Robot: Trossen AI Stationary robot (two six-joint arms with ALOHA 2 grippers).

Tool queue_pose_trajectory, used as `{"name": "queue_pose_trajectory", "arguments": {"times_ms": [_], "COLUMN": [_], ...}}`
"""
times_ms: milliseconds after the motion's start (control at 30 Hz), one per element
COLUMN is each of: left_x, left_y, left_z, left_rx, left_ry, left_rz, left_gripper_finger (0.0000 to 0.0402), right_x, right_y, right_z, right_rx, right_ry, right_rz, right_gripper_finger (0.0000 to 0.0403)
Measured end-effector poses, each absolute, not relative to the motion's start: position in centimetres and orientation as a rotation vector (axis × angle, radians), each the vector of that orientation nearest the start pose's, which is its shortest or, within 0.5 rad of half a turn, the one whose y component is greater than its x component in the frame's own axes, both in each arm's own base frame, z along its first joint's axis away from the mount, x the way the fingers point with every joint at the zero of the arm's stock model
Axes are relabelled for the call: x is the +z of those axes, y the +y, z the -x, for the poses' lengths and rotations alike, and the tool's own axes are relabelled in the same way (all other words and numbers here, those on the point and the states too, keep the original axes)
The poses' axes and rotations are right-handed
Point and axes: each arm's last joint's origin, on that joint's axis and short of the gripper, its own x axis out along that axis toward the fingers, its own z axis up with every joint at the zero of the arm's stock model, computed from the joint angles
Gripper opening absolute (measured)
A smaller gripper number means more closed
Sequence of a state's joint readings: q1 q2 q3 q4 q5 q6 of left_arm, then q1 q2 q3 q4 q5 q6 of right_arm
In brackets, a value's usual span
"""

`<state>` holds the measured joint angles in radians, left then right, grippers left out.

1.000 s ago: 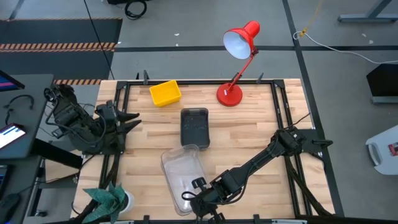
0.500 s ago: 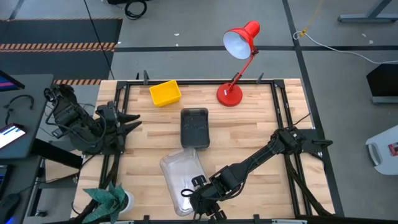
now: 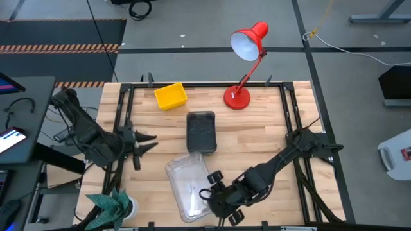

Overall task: Stack baskets by color
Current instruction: Return to Home Position

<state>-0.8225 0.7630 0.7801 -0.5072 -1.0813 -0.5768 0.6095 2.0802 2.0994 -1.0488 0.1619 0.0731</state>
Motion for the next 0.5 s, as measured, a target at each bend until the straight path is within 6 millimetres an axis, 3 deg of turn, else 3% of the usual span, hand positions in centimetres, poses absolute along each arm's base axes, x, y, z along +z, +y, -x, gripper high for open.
{"name": "queue_pose_trajectory", "arguments": {"times_ms": [267,500], "left_x": [28.5,24.3], "left_y": [-10.2,-9.1], "left_z": [-13.3,-14.0], "left_rx": [0.133,-0.023], "left_ry": [0.025,-0.122], "left_rz": [0.161,0.191], "left_gripper_finger": [0.0116,0.0116], "right_x": [30.1,29.4], "right_y": [22.8,19.8], "right_z": [-34.7,-30.6], "right_rx": [0.374,0.391], "right_ry": [0.887,0.701], "right_rz": [0.278,0.182], "right_gripper_finger": [0.0183,0.0172]}}
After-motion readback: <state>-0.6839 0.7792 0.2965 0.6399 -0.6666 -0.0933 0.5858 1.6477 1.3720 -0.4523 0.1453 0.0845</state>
